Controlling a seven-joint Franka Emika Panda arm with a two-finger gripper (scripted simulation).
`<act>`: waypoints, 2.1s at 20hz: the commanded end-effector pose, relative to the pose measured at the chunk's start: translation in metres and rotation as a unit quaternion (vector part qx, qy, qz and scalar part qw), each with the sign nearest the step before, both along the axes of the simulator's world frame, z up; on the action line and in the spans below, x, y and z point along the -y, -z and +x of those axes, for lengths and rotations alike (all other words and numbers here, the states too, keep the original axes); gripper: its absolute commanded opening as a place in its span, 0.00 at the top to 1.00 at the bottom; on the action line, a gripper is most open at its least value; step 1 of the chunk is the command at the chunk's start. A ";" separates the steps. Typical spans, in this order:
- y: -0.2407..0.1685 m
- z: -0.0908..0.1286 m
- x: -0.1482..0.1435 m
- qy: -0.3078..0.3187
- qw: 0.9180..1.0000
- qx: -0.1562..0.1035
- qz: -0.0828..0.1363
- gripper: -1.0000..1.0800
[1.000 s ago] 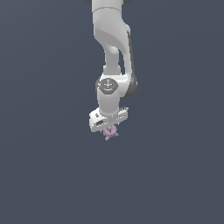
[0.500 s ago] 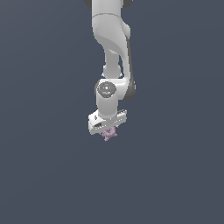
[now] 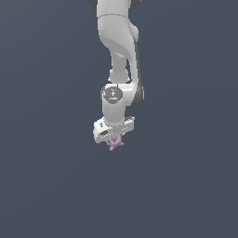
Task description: Pick up the object and move it to a goal position.
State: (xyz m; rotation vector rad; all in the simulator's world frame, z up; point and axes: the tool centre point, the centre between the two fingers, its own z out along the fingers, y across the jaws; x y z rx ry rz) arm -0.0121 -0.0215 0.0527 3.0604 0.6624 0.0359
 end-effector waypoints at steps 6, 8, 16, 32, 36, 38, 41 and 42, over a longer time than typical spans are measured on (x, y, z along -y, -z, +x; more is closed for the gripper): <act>-0.011 -0.003 -0.007 -0.001 1.000 -0.002 0.000 1.00; -0.019 -0.005 -0.011 -0.001 1.000 -0.002 0.000 1.00; -0.072 -0.015 -0.038 -0.002 1.000 -0.003 0.000 1.00; -0.242 -0.046 -0.126 -0.004 1.000 -0.008 0.000 1.00; -0.284 -0.052 -0.147 -0.005 1.000 -0.009 0.001 1.00; -0.304 -0.055 -0.157 -0.005 1.000 -0.009 0.001 1.00; -0.334 -0.059 -0.172 -0.005 1.000 -0.010 0.001 1.00; -0.343 -0.060 -0.177 -0.005 1.000 -0.010 0.001 1.00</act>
